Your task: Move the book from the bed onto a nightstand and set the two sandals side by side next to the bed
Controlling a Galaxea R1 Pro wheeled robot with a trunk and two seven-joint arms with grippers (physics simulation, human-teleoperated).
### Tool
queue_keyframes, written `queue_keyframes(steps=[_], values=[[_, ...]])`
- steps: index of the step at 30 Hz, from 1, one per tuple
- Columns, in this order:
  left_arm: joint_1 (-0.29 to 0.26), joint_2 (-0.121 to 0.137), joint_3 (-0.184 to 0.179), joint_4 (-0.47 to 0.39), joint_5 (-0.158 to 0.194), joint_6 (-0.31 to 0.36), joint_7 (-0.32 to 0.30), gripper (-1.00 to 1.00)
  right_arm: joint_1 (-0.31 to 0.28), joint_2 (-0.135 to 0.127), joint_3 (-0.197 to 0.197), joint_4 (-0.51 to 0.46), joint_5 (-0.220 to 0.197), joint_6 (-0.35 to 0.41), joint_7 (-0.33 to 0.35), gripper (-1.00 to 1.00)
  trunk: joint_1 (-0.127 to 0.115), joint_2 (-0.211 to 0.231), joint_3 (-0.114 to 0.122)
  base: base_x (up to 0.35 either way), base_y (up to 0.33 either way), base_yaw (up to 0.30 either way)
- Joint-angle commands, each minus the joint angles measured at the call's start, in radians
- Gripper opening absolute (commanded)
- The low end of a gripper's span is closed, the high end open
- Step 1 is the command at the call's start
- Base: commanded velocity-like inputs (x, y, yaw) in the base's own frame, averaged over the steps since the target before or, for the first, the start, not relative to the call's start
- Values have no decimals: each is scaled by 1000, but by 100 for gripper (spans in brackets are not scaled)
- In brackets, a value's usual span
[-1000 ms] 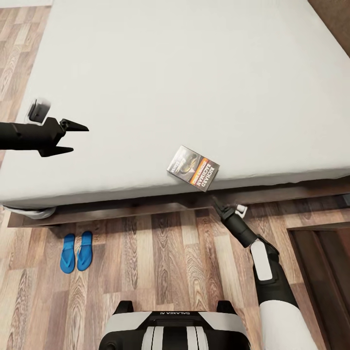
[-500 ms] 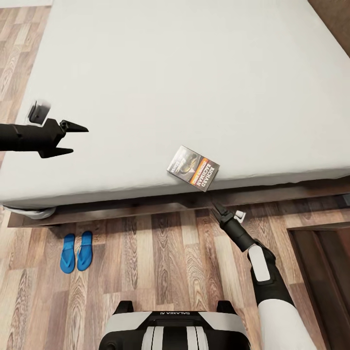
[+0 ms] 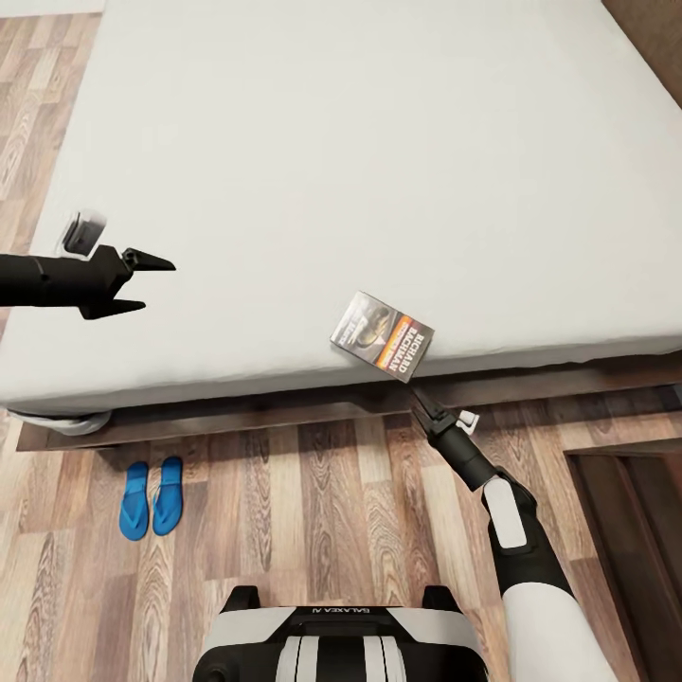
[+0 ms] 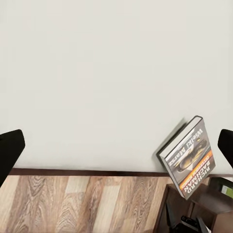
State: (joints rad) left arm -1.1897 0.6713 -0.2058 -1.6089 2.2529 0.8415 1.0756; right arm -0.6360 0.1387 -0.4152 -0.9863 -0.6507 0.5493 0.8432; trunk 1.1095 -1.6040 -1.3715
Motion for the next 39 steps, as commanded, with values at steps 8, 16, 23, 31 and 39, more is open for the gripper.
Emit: queue_keyframes(steps=[8, 16, 23, 31, 39], values=[[1, 1, 0, 0, 9, 1, 9, 100, -1, 1, -1, 0, -4, 8, 4, 100, 0, 0, 0, 110, 4, 0], [1, 1, -1, 0, 10, 1, 9, 100, -1, 1, -1, 0, -4, 8, 5, 100, 0, 0, 0, 133, 1, 0], [1, 1, -1, 0, 10, 1, 9, 100, -1, 1, 0, 0, -4, 8, 5, 100, 0, 0, 0, 25, 0, 0], [1, 1, -1, 0, 10, 1, 9, 100, -1, 1, 0, 0, -4, 8, 5, 100, 0, 0, 0, 4, 0, 0], [1, 1, -1, 0, 9, 1, 10, 100, -1, 1, 0, 0, -4, 8, 5, 100, 0, 0, 0, -23, 24, 0]])
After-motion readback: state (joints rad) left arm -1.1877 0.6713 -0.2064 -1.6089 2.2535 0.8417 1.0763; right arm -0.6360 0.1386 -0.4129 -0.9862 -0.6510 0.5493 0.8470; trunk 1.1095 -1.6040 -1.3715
